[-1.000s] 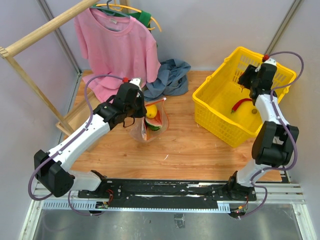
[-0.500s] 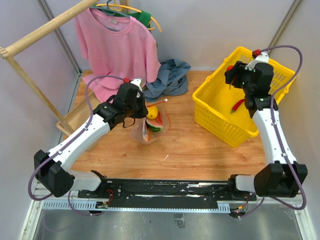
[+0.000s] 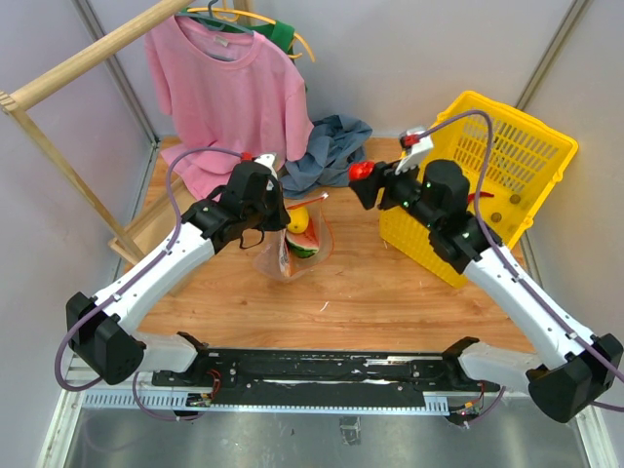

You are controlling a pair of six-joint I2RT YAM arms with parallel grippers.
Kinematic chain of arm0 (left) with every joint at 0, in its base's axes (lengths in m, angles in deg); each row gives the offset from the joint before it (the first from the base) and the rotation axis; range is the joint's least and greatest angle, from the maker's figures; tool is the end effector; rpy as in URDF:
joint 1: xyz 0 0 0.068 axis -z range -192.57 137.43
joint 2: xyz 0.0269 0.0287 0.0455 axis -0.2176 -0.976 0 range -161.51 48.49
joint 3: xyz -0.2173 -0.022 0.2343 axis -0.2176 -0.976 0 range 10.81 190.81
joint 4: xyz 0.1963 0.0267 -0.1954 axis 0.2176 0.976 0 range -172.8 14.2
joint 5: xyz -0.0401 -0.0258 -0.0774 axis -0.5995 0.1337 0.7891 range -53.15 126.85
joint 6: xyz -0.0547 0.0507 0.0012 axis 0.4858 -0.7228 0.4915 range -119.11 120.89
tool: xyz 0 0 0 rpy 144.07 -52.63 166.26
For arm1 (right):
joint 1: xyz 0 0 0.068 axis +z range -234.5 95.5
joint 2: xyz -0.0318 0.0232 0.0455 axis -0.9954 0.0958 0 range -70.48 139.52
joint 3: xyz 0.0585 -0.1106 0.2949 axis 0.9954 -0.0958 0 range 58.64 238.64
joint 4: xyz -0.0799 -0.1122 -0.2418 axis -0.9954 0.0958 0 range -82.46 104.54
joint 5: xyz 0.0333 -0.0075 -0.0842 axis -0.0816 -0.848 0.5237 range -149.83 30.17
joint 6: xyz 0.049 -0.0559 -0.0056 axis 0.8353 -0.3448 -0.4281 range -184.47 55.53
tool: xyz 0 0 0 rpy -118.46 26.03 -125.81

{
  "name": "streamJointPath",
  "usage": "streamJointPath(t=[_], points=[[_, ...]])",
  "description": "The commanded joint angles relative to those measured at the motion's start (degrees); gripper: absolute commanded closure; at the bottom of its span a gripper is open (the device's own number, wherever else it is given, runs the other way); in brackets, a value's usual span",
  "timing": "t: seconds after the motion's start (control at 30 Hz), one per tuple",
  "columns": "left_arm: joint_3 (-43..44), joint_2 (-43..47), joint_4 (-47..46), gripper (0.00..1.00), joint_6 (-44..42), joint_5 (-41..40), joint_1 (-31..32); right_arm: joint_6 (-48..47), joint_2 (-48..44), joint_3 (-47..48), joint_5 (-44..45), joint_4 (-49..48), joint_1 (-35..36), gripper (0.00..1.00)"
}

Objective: Place the food in the zip-top bag and seal the zipper
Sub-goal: Place the fake fruit in the zipper food storage bag.

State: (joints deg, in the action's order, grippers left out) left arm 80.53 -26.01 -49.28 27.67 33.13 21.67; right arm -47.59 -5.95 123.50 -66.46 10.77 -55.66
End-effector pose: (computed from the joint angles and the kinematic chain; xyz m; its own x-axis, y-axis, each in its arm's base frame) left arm 0.2590 -0.1713 0.3682 -0.6915 -0.0733 -0.7187 0.2327 0.9192 -0.3176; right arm 0.2454 0.1433 0.4506 -0.2109 0.2131 -0.9540 -0.5424 0.7864 0.2955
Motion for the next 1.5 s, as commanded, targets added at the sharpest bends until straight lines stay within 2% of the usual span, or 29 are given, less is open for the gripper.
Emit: streamJointPath(t=[0.0,0.27,0.53,0.67,0.83,0.93,1.07,1.17,1.37,1.47], points=[[0.6,0.7,-1.9,1.00,1.1,0.8,-0.6,-0.7,-1.0,-3.3,3.0,-6.2,8.1,0.72],[0.2,0.5,-2.6,1.00,2.1,1.6,-0.5,-0.3,0.3,-10.2,5.7,-17.8,17.9,0.71],[-0.6,0.7,-3.6,1.00,3.1,2.4,-0.6,5.1,4.7,-16.6,9.8,-30.1,20.5,0.70],[-0.5,0.6,-3.7,1.00,3.3,2.8,-0.6,6.1,7.2,-18.4,11.1,-33.2,21.9,0.66],[-0.6,0.4,-3.9,1.00,3.3,2.9,-0.6,7.7,10.4,-19.1,10.5,-33.7,22.7,0.60],[-0.7,0.3,-4.0,1.00,3.3,2.9,-0.6,8.0,11.5,-19.5,11.1,-33.0,23.2,0.49],[-0.9,0.4,-4.0,1.00,3.3,2.9,-0.6,7.6,11.6,-19.8,11.5,-32.0,23.3,0.40],[-0.9,0.6,-4.1,1.00,3.2,2.7,-0.6,7.4,11.0,-19.6,11.7,-30.5,23.3,0.30],[-1.2,0.8,-4.0,1.00,3.2,2.5,-0.6,6.8,8.9,-19.9,11.8,-28.3,23.3,0.22],[-1.2,0.9,-4.0,1.00,3.2,2.5,-0.5,6.0,7.1,-19.2,12.7,-25.7,23.3,0.21]])
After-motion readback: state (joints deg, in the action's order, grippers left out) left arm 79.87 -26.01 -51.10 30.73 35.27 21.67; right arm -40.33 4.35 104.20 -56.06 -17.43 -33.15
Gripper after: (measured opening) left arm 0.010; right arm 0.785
